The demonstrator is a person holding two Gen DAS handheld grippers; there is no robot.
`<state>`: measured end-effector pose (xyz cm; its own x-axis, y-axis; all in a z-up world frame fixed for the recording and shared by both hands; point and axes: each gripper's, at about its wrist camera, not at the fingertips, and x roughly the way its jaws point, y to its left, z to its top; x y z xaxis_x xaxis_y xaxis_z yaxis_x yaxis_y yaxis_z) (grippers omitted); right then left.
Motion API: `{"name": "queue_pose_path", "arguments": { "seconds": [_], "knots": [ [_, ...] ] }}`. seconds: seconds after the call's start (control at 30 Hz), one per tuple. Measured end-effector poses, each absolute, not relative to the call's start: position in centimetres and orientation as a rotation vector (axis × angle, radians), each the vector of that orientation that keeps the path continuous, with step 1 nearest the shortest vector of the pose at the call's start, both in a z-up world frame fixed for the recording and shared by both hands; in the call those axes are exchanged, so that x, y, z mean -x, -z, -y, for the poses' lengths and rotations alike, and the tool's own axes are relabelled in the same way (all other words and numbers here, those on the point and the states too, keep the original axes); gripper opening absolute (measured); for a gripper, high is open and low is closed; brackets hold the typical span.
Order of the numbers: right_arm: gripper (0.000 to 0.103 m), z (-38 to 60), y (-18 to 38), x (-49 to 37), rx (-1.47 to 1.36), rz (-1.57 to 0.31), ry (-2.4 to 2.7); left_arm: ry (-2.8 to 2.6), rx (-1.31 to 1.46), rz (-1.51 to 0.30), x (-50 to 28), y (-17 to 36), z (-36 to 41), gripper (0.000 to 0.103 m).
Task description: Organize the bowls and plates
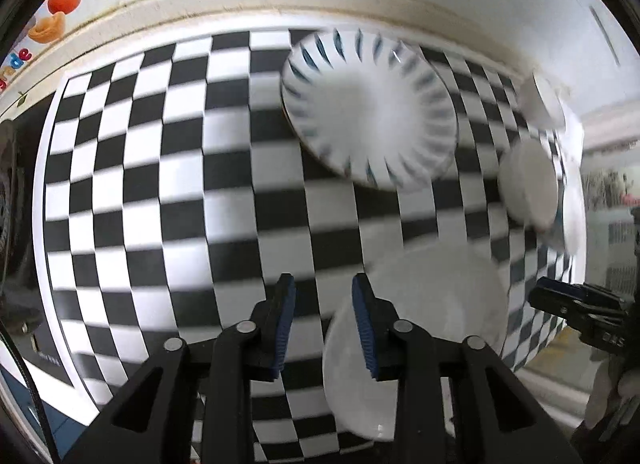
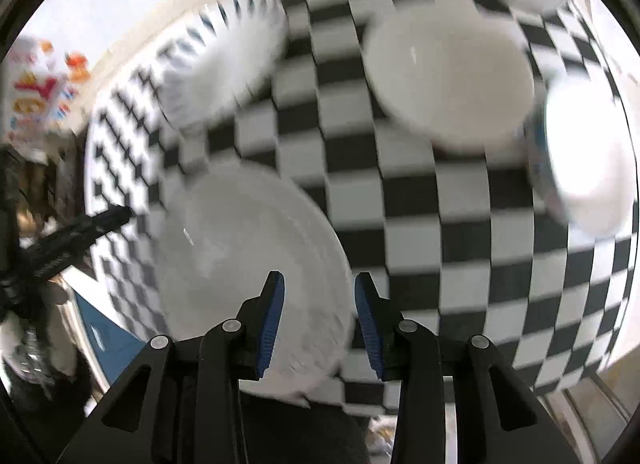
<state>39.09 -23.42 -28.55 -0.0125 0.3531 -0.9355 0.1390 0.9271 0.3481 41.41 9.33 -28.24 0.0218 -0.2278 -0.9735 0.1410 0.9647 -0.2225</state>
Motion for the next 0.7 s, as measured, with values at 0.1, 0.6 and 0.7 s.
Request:
{"name": "queue_pose_path", "arguments": {
  "seconds": [0.1, 0.6, 0.7],
  "knots": [
    [0.040, 23.1, 27.2, -43.4, -0.450, -1.505, -0.200, 0.286, 0.145, -1.537, -45.9, 29.0, -10.4, 0.034],
    [0.040, 23.4, 35.4, -57.2, -0.539, -1.569, -0.162, 0.271, 0.289, -1.669, -56.1, 36.1, -11.1, 0.034],
    [0.035, 23.3, 36.5, -57.7, -0.542, -1.577, -0.168, 0.284, 0.265, -1.675, -56.8, 36.9, -10.4, 0.033]
  ]
}}
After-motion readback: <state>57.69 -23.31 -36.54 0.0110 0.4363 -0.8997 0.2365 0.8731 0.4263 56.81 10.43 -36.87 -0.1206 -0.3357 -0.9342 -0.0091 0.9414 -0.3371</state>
